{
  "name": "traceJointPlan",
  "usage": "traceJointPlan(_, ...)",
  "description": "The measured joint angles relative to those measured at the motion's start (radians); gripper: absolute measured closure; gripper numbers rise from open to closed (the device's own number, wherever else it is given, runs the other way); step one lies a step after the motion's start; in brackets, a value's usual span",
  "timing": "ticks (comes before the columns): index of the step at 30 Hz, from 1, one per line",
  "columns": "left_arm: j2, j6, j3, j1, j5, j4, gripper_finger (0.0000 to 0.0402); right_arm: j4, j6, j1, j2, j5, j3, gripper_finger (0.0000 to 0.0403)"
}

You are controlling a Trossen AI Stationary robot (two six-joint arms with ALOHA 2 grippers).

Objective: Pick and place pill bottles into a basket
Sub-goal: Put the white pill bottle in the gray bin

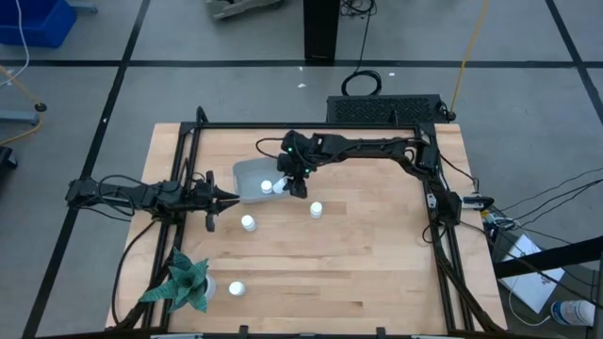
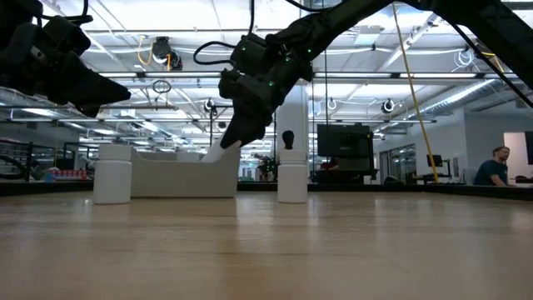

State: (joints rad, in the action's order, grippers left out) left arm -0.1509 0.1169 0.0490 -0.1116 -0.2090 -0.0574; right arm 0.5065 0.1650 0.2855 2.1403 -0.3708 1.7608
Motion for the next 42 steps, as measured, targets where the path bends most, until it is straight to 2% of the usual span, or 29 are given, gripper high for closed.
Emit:
traceJointPlan(14,0.0,0.008,0.002,0.0,0.002,-0.01,0.0337,0.076,0.005,-0.019,-0.001,-0.001,0.0,0.0242)
traceJointPlan(28,0.0,0.015,0.002,0.0,0.003,-0.013,0.0337,0.068,-0.022,-0.032,0.0,0.0,0.0,0.0241)
traceJointPlan(33,0.0,0.015,0.002,0.0,0.003,-0.014,0.0337,0.061,-0.06,-0.041,0.0,0.001,0.0,0.0156)
traceJointPlan(35,0.0,0.015,0.002,0.0,0.002,-0.014,0.0337,0.057,-0.069,-0.046,0.0,0.001,-0.001,0.0139)
traceJointPlan(42,0.0,0.015,0.002,0.0,0.002,-0.014,0.0337,-0.003,-0.052,-0.078,0.0,0.002,-0.002,0.0151)
